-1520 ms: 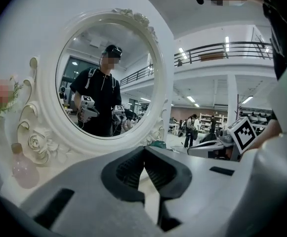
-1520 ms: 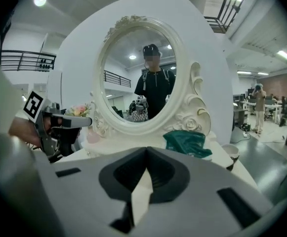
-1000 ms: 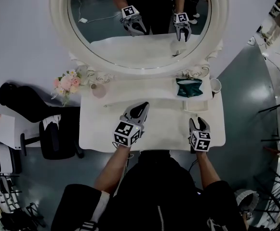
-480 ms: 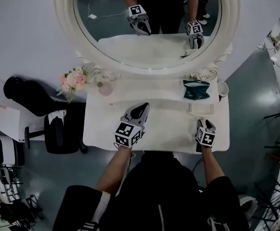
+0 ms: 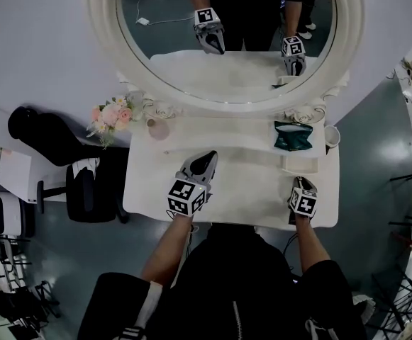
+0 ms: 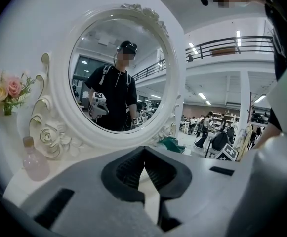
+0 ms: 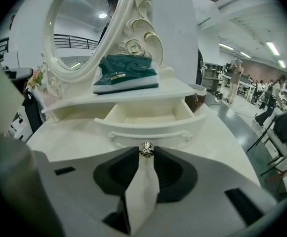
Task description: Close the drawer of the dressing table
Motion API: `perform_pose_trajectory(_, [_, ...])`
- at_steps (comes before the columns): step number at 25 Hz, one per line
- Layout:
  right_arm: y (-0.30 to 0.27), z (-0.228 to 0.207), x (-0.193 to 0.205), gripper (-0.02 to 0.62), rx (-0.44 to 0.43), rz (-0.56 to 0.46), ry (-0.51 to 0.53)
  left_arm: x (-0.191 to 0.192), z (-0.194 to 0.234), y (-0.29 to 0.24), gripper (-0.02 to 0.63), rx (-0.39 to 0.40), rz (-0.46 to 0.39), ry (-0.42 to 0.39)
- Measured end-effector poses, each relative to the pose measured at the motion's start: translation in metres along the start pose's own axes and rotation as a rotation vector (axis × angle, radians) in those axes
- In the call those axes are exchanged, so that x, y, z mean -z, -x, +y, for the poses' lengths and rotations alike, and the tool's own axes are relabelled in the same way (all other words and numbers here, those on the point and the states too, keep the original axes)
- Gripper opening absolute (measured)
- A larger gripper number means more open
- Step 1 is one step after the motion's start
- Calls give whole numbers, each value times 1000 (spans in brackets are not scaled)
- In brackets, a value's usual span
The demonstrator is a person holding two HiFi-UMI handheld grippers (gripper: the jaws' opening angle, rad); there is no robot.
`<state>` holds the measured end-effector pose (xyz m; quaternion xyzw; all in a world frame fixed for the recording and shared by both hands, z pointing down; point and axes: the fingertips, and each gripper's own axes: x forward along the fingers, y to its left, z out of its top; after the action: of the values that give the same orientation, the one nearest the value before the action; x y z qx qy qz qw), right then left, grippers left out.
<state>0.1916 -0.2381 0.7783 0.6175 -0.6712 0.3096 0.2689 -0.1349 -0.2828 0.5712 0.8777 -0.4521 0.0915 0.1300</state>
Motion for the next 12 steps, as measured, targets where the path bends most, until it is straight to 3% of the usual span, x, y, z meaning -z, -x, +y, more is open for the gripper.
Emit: perform_pose_trajectory(12, [4,0,-13,95,-29,-11,-14,-5,8,-4,5,-9,-11,3])
